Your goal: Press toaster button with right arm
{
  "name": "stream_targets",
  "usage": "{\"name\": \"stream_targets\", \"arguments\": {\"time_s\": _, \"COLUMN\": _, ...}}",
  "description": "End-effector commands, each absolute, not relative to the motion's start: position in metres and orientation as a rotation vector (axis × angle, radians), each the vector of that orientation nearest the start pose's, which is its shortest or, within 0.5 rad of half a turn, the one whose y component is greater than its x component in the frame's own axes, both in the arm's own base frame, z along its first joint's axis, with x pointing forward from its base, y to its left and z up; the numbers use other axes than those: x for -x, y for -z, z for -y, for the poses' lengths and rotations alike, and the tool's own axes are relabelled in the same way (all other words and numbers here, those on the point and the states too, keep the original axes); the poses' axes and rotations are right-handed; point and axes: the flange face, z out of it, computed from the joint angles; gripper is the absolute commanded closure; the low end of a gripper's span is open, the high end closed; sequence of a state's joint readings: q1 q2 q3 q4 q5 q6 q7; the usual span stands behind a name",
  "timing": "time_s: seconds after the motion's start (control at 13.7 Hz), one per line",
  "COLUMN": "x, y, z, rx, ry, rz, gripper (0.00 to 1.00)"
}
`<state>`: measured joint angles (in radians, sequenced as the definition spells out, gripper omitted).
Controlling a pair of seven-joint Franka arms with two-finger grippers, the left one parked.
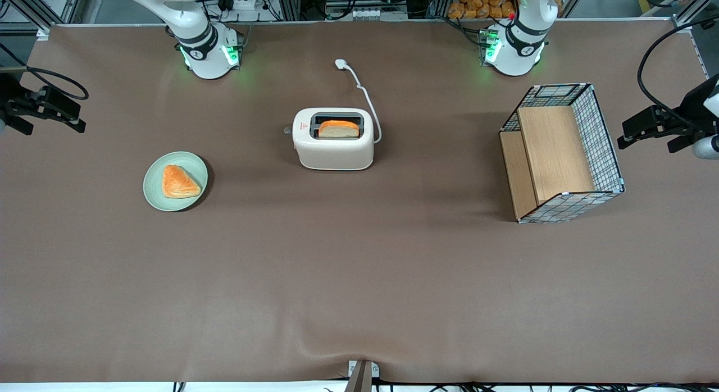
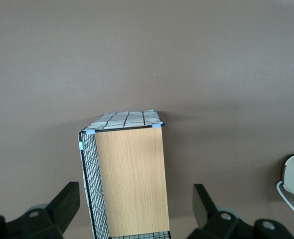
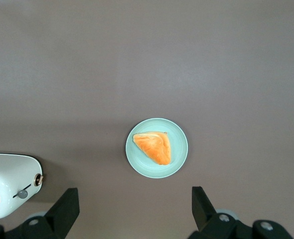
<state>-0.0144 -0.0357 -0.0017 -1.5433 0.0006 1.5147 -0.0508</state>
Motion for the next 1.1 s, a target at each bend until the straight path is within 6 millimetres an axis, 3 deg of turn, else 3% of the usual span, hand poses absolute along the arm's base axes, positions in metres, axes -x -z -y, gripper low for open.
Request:
{"name": "stream_targets", "arguments": {"time_s": 0.0, "x": -0.541, "y": -0.655, "z": 0.011, "rx": 3.129, "ry": 0.013, "rz": 0.023, "gripper": 0.00}}
{"name": "stream_targets", "arguments": {"time_s": 0.51, "x": -0.540, "y": -0.653, "z": 0.013, "rx": 3.134, "ry": -0.007, "rz": 0.018, "gripper": 0.00}}
{"name": "stream_targets", "arguments": {"time_s": 1.02, "x": -0.540, "y": -0.631, "z": -0.010, "rx": 3.120, "ry": -0.131, "rz": 0.081, "gripper": 0.00}}
